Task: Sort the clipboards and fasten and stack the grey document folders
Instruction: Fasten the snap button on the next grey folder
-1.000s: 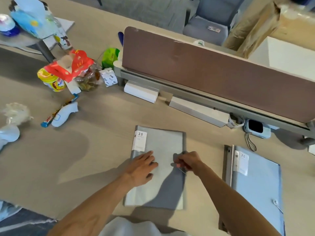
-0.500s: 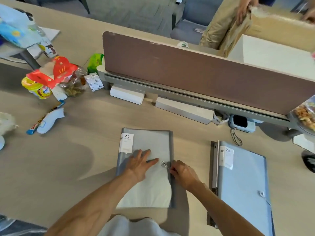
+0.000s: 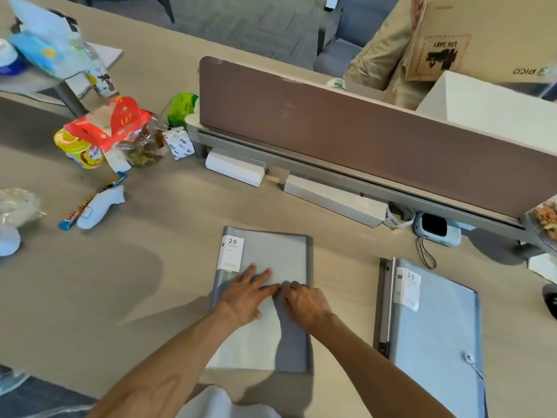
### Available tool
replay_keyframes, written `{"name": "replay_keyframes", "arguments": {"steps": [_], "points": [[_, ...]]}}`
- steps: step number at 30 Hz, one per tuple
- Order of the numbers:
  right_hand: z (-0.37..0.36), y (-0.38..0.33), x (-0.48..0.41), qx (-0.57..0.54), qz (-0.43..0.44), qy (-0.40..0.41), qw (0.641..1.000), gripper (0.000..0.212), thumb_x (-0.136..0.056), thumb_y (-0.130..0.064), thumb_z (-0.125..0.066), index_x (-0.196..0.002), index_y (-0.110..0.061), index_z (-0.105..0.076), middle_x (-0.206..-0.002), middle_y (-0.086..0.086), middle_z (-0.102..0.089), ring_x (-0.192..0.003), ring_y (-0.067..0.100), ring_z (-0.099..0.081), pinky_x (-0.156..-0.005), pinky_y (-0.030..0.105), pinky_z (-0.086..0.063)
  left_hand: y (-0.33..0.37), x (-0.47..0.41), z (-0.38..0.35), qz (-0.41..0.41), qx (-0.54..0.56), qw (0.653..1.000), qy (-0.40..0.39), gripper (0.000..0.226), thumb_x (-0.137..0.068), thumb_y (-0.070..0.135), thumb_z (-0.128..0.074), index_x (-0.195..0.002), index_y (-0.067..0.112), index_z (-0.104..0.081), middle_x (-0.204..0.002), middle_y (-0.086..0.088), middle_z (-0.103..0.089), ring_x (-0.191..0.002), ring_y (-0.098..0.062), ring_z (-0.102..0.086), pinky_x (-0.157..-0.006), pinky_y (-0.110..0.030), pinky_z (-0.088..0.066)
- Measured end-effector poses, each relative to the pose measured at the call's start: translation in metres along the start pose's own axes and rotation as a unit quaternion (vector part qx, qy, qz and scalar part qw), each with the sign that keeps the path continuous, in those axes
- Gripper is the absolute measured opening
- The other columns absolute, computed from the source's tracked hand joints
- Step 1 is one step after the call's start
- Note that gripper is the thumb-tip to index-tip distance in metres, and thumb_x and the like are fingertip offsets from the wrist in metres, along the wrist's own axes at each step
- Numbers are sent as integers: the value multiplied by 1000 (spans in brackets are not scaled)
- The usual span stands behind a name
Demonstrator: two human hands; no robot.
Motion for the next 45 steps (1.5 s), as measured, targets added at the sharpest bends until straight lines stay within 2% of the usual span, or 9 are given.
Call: {"name": "replay_keyframes", "arguments": {"steps": [3, 6, 9, 14, 21, 26, 30, 37, 45], "points": [[4, 5, -16, -88, -80, -24, 993, 34, -93, -27, -41, -123, -21, -55, -117, 8, -65, -107, 29, -62, -86, 37, -50, -2, 1, 1, -5, 4, 1000, 2, 78, -92, 32, -59, -153, 34, -11, -164, 4, 10, -149, -34, 11, -122, -46, -9], [6, 20, -26, -197, -202, -56, 958, 36, -88, -37, -45, -110, -14, -63, -116, 13, -66, -107, 32, -62, -87, 36, -52, -2, 1, 1, -6, 10, 1000, 1, 79, -92, 33, -59, -153, 36, -8, -164, 4, 10, -149, -34, 11, -122, -45, -7], [6, 37, -24, -246, -256, -63, 933, 32, -84, -31, -49, -106, -11, -62, -112, 14, -65, -103, 32, -63, -80, 33, -51, -4, 2, 0, -8, 18, 1000, 3, 80, -92, 33, -59, -153, 37, -7, -164, 4, 10, -149, -34, 11, -121, -45, -7], [-8, 49, -10, -322, -285, -35, 902, 15, -81, -30, -53, -79, -18, -62, -88, 7, -67, -85, 28, -65, -72, 33, -55, -6, 2, -3, -15, 23, 1000, 6, 79, -93, 33, -58, -153, 37, -7, -164, 4, 10, -149, -34, 13, -122, -46, -6], [-17, 48, 2, -366, -313, -11, 876, 24, -79, -41, -61, -84, -19, -67, -91, 7, -68, -88, 28, -64, -71, 31, -51, -3, 4, 0, -14, -3, 1000, 3, 78, -94, 34, -56, -153, 36, -5, -164, 4, 11, -149, -33, 13, -122, -43, -5], [-18, 49, 7, -423, -310, 1, 852, 30, -77, -42, -69, -58, -20, -58, -65, 2, -65, -68, 21, -63, -62, 31, -50, -1, 4, 0, -5, -5, 1000, 2, 78, -94, 34, -56, -153, 37, -5, -164, 4, 11, -149, -32, 13, -122, -44, -5], [-25, 51, 20, -423, -250, 50, 869, 20, -79, -39, -71, -67, -24, -68, -64, -7, -66, -61, 10, -60, -63, 32, -52, 0, 3, 1, -4, 1, 1000, -5, 78, -95, 31, -56, -153, 36, -4, -163, 4, 12, -149, -33, 13, -122, -45, -6], [-28, 49, 33, -332, -194, 86, 919, 13, -86, -34, -65, -87, -21, -66, -86, -5, -70, -81, 17, -64, -68, 30, -48, 0, 3, -2, -3, 14, 1000, -5, 78, -95, 29, -56, -153, 37, -4, -163, 3, 12, -149, -33, 14, -122, -46, -6], [-13, 33, 18, -238, -105, 89, 961, 29, -86, -42, -61, -109, -26, -65, -110, -5, -57, -95, 17, -61, -76, 31, -49, -1, 1, -3, 2, 12, 1000, 9, 83, -94, 30, -58, -154, 30, -1, -164, 3, 10, -150, -31, 11, -122, -46, -9]]}}
Point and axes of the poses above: each hand's wrist, its own x-axis away from the middle knuckle, its own z-axis out of the back of the hand, y = z × x, the point moved 2 cm from there along -x, towards the middle knuckle
